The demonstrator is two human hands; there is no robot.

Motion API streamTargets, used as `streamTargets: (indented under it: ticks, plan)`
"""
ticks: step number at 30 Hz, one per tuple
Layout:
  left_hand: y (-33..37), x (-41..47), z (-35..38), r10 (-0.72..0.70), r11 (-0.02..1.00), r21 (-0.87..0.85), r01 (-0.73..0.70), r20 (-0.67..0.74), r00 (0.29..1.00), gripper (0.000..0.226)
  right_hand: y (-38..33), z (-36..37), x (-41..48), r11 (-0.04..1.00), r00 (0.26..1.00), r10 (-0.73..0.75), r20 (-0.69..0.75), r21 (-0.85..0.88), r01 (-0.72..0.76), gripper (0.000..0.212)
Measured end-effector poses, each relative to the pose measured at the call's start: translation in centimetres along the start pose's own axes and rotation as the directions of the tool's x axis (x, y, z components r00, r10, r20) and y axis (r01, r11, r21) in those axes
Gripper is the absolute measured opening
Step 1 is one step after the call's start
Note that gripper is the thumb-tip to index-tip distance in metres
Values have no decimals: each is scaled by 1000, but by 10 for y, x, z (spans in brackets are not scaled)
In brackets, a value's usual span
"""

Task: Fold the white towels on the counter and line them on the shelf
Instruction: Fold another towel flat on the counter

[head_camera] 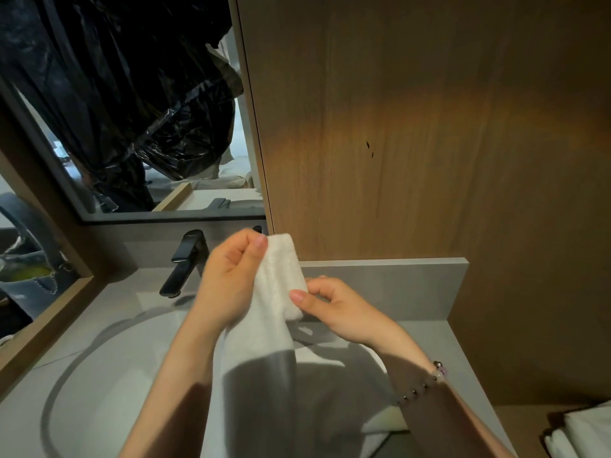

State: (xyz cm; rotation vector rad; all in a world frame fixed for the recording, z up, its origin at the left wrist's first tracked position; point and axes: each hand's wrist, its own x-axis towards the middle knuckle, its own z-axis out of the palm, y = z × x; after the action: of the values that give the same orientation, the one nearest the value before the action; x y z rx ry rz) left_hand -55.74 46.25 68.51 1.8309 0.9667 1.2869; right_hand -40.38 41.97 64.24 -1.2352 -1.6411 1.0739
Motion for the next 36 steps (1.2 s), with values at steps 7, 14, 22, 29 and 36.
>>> streamTargets:
  ticks: [7, 14, 22, 29, 36]
  plan:
    - [-8, 4, -30, -166, 986, -72, 150, -364, 916, 32, 9, -2, -9, 980, 998, -59, 28, 193, 52, 20]
    - [-39, -9, -48, -378, 925, -206, 321, -396, 837, 33, 10, -26, -14, 986, 999, -43, -33, 159, 48, 18]
    - [-31, -5, -37, -352, 923, 110, 368, -137, 926, 40, -8, -33, -12, 998, 995, -3, -97, 64, 10, 22]
    - [-15, -14, 13, -134, 982, 174, 80, 324, 937, 29, -21, -18, -2, 997, 993, -78, -83, -19, 77, 22]
    - [-24, -9, 15, -122, 969, 247, 17, 417, 901, 33, -21, -27, -12, 998, 997, -37, -72, 39, 40, 18]
